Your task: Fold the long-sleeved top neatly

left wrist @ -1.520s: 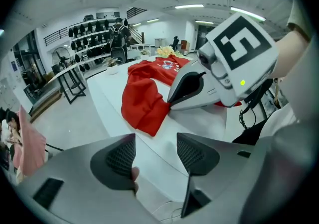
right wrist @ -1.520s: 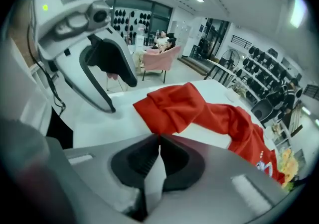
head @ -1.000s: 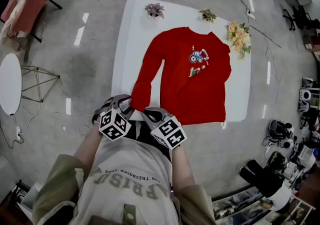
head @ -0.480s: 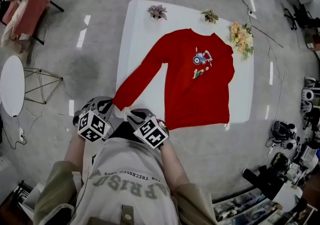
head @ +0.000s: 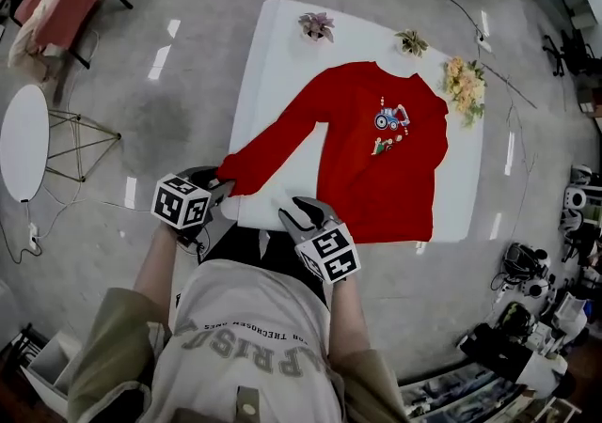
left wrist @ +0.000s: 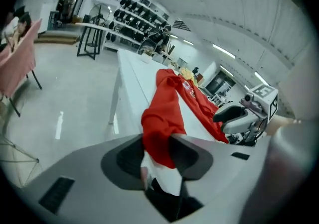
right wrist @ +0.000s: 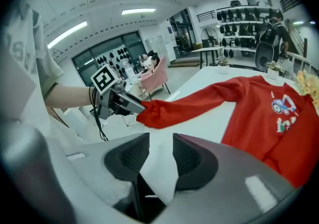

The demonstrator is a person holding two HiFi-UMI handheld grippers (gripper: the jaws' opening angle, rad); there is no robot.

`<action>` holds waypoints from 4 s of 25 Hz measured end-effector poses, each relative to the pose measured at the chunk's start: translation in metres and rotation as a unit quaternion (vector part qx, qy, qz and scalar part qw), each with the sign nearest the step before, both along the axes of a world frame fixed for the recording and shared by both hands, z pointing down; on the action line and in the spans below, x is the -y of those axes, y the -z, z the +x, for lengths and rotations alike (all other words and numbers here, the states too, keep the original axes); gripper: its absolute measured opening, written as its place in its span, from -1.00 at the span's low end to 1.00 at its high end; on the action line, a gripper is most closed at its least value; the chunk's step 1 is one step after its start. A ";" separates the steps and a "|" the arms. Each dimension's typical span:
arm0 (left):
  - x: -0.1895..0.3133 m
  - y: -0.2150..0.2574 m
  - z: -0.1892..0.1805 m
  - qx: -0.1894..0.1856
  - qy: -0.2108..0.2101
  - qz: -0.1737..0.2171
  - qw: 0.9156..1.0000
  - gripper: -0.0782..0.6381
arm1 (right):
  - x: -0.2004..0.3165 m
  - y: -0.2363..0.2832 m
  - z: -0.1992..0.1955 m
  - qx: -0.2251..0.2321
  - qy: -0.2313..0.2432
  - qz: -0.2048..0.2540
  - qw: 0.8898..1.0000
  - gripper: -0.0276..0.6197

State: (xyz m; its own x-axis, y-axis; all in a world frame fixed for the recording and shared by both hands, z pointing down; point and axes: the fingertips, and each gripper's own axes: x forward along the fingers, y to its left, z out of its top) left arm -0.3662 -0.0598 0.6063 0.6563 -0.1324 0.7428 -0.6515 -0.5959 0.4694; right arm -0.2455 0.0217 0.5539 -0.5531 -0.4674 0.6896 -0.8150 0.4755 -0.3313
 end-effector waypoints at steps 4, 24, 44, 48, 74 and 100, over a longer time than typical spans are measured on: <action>0.036 0.079 -0.005 0.028 -0.057 0.251 0.966 -0.67 | 0.001 0.007 0.034 -0.017 -0.036 0.017 0.999 -0.50; -0.036 0.001 -0.041 0.094 -0.090 0.030 0.991 0.00 | 0.128 -0.003 -0.008 -0.060 0.015 0.105 0.992 -0.50; -0.052 -0.005 -0.015 0.011 -0.058 -0.107 0.992 -0.49 | 0.071 -0.018 0.038 -0.115 -0.118 0.048 0.985 -0.51; -0.038 0.044 -0.002 0.000 -0.087 -0.031 0.996 -0.69 | 0.051 -0.005 0.081 -0.133 -0.164 0.058 0.976 -0.51; -0.137 0.030 0.415 0.015 -0.349 0.040 0.936 -0.69 | -0.104 -0.006 0.326 -0.143 -0.162 0.022 0.976 -0.51; -0.101 0.046 0.250 0.055 -0.127 0.100 0.985 0.09 | -0.013 0.014 0.337 -0.032 -0.239 0.015 0.970 -0.77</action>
State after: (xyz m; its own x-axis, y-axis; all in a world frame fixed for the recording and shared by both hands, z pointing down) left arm -0.1161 0.0411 0.5599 0.6034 -0.1253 0.7876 -0.5108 -0.8191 0.2610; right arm 0.0914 0.0346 0.5397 -0.2253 -0.6804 0.6973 -0.9631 0.0476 -0.2648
